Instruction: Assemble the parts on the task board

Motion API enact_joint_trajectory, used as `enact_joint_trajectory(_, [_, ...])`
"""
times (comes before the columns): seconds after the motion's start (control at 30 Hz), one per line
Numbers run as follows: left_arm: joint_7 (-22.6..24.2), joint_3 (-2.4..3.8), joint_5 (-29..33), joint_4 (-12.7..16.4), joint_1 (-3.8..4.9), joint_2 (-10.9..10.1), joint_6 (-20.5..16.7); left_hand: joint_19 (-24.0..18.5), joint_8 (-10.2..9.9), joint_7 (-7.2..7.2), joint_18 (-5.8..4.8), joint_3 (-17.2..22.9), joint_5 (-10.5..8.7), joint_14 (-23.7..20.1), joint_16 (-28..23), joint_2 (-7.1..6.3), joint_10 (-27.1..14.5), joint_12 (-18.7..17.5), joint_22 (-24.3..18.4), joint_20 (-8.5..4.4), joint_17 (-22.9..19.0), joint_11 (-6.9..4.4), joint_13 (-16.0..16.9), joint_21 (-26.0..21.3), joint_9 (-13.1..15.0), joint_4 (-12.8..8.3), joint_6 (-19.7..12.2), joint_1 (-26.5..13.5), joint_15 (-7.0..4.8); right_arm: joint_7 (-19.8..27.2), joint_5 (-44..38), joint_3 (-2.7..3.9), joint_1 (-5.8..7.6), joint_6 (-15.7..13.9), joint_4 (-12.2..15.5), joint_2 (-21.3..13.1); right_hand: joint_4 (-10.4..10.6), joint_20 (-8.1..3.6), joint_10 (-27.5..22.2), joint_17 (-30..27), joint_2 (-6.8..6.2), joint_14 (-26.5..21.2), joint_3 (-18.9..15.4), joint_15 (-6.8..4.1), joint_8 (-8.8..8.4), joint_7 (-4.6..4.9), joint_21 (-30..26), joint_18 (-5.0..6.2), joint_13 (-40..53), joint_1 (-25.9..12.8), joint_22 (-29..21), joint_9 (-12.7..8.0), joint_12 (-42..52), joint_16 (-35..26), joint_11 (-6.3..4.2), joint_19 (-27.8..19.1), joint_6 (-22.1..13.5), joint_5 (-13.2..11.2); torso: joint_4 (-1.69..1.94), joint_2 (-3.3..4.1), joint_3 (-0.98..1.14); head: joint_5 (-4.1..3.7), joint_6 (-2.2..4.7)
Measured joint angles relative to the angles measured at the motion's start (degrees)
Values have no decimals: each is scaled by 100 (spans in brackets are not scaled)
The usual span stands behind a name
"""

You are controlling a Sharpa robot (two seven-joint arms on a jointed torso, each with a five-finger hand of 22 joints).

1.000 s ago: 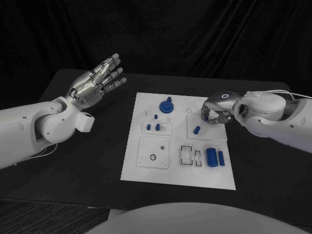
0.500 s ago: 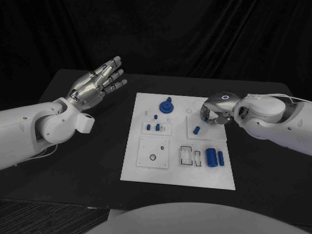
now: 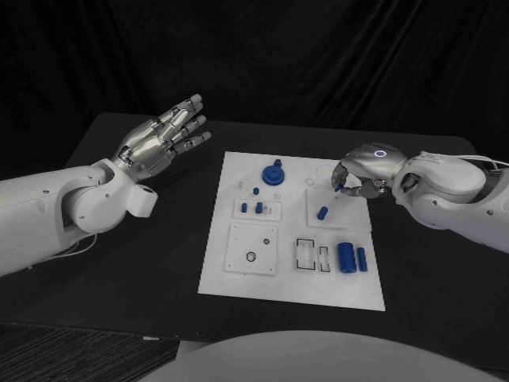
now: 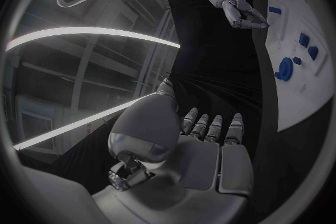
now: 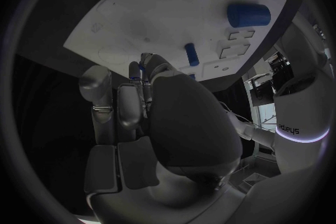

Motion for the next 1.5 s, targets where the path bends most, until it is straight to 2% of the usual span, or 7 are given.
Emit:
enact_joint_trajectory(0.27, [-57, 0, 1, -9, -1, 8, 1, 0, 0, 41, 0, 0, 0, 0, 0, 0, -2, 0, 8, 0, 1, 38, 1, 0, 0, 0, 42, 0, 0, -38, 14, 14, 386, -161, 564, -193, -38, 20, 19, -6, 4, 15, 88, 16, -12, 21, 77, 0, -42, 5, -1, 4, -46, 0, 20, 20, -21, 67, 0, -3, -9, 8, 0])
enact_joint_trajectory(0.43, [-87, 0, 2, -26, -4, 45, 5, 20, 0, 42, -1, -16, 0, 0, 0, 23, 22, 0, 8, 20, 2, 62, 1, 0, 0, 16, 42, 23, 0, -83, 20, 7, 466, -132, 963, -144, -55, 20, 52, 8, 4, 15, 151, 16, -52, 22, 144, -1, -50, 4, -1, -1, -69, 29, 49, 20, -22, 179, 3, -5, -11, 31, 0])
enact_joint_trajectory(0.6, [-117, 0, 2, -41, -15, 74, 21, 20, 0, 42, -1, -16, 0, 0, 0, 23, 22, 0, 8, 20, 3, 104, 10, 0, -1, 17, 42, 23, 0, -112, 23, 8, 473, 66, 1186, 89, -48, 20, 52, 14, 4, 36, 197, 36, -133, 42, 144, 0, -67, 4, -1, -28, -135, 39, 50, 20, -43, 182, 2, -6, -13, 131, 0])
enact_joint_trajectory(0.87, [-167, -1, 3, -46, -18, 95, 41, 20, 0, 41, -1, -16, 0, 0, 0, 46, 31, 0, 17, 20, 3, 154, 16, 0, -1, 16, 42, 46, 0, -117, 28, 8, 352, 474, 1151, 439, -31, 38, 53, 41, 38, 55, 318, 56, -229, 42, 208, -1, -133, -77, -1, -95, -235, 39, 50, 38, -44, 293, -3, -10, -14, 328, 0])
enact_joint_trajectory(1.07, [-209, -1, 4, -43, -21, 93, 50, 20, 0, 41, -1, -16, 0, 0, 0, 46, 54, 0, 22, 20, 4, 176, 23, 0, 4, 16, 42, 46, 0, -110, 29, 7, 233, 622, 1064, 643, -32, 41, 52, 41, 51, 55, 319, 56, -244, 42, 210, -1, -133, -91, 3, -110, -246, 66, 51, 40, -45, 294, 5, -10, -8, 420, 0])
enact_joint_trajectory(1.27, [-250, -1, 4, -55, -31, 115, 63, 20, 0, 62, -1, -16, 0, -21, 0, 46, 73, 0, 28, 61, 1, 196, 23, 0, 4, 16, 62, 46, 19, -100, 30, 7, 70, 700, 1024, 831, -56, 41, 68, 46, 22, 55, 342, 56, -273, 41, 210, -1, -151, -122, 3, -112, -254, 66, 67, 40, -45, 294, 23, -17, -7, 484, 0])
enact_joint_trajectory(1.5, [-312, 0, 5, -74, -52, 169, 105, 20, 22, 104, -1, -32, 23, 0, 0, 58, 73, 0, 28, 61, -1, 196, 27, 0, 9, 0, 105, 93, 40, -85, 31, 7, -111, 701, 997, 993, -66, 41, 71, 60, -5, 55, 352, 56, -297, 60, 243, -1, -151, -153, 3, -119, -277, 66, 71, 40, -65, 293, 10, -14, -4, 599, 0])
